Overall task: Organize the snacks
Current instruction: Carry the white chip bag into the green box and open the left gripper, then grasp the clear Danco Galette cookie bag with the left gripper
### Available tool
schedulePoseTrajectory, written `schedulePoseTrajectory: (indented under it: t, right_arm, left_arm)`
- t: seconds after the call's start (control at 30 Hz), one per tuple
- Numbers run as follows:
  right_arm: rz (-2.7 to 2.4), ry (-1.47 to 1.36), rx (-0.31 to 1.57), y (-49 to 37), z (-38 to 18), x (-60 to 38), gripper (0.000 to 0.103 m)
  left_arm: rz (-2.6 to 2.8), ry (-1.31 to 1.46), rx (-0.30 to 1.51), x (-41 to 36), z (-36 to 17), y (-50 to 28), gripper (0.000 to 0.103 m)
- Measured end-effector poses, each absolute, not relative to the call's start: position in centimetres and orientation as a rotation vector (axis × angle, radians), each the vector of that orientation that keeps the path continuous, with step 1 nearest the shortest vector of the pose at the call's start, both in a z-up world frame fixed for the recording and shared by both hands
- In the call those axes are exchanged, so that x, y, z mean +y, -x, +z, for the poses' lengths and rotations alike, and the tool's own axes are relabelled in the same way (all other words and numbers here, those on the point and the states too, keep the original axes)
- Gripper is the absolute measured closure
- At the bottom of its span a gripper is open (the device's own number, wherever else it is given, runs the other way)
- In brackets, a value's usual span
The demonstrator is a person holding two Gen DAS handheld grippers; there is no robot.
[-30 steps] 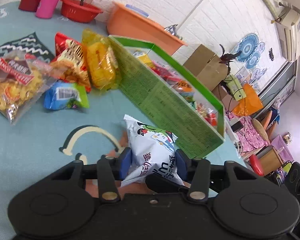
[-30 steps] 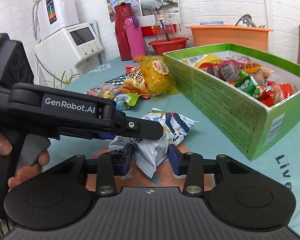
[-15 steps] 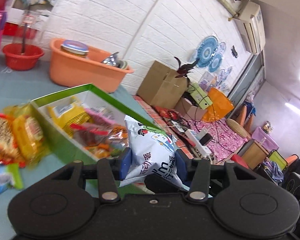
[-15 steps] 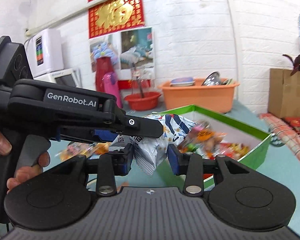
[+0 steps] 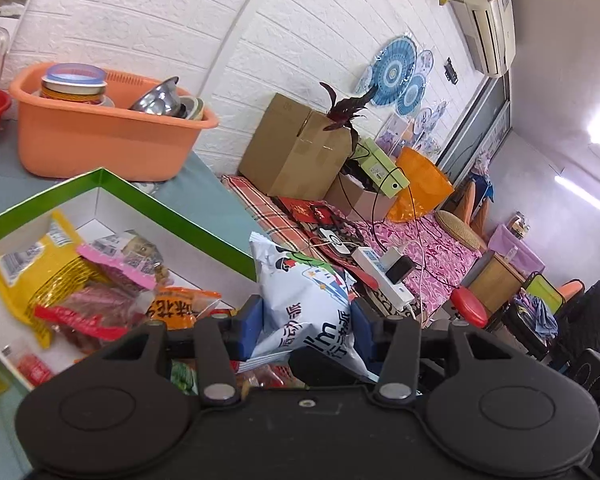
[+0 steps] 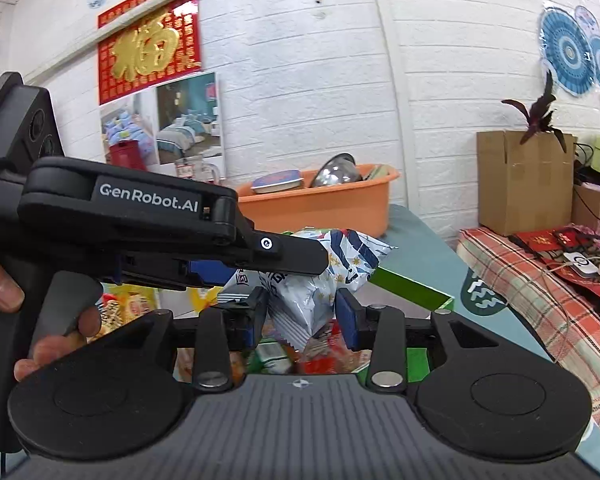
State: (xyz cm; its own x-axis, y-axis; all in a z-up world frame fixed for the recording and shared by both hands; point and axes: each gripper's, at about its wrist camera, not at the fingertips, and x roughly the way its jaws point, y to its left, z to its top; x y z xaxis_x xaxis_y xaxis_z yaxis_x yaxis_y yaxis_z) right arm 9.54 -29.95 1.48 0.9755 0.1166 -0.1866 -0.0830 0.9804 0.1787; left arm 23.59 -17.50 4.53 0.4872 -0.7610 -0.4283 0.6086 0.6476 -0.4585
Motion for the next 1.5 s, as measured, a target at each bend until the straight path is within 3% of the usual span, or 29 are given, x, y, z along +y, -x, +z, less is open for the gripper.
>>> schedulePoseTrajectory:
  t: [0.07, 0.1, 0.13, 0.17, 0.2, 0.27, 0.7, 0.97, 1.27, 1.5]
  right_arm:
    - [0.095, -0.173, 0.202, -10.1, 1.1, -30.3, 0.037]
    - [0.095, -0.174, 0.209, -10.4, 0.8, -30.5, 0.037]
    - [0.093, -0.172, 0.222, -10.9, 0.4, -30.6, 0.035]
    - [0.079, -0.167, 0.235, -11.2, 0.1, -30.6, 0.034]
    - [0.065, -0.158, 0.243, -11.4, -0.3, -30.5, 0.028]
    - [0.059, -0.144, 0.246, -11.2, -0.7, -30.2, 0.0]
    - [0.131, -0.149, 0.194, -7.3, 0.7, -27.5, 0.0]
    - [0.27, -0.084, 0.236, -5.6, 0.5, -23.0, 0.0]
    - [0.37, -0.044, 0.27, -5.0, 0.5, -19.1, 0.0]
    - [0.388, -0.053, 0.314, -4.9, 0.3, -17.5, 0.0]
  left_arm:
    - [-0.843, 0.247, 0.652, -18.0, 3.9, -24.2, 0.025]
    - [-0.833, 0.238, 0.66, -18.2, 3.5, -24.4, 0.017]
    - [-0.821, 0.231, 0.667, -18.3, 3.1, -24.5, 0.0]
    - [-0.807, 0.229, 0.67, -18.3, 2.7, -24.4, 0.0]
    - [-0.792, 0.235, 0.666, -18.0, 2.4, -24.2, 0.0]
    - [-0.778, 0.252, 0.659, -17.3, 2.2, -23.8, 0.0]
    - [-0.668, 0.26, 0.642, -12.4, 5.0, -17.9, 0.0]
    - [-0.512, 0.303, 0.588, -3.5, 4.9, -13.9, 0.0]
    - [-0.099, 0.352, 0.568, 9.6, 2.4, -16.1, 0.0]
    - [-0.091, 0.391, 0.677, 13.1, -1.2, -18.5, 0.0]
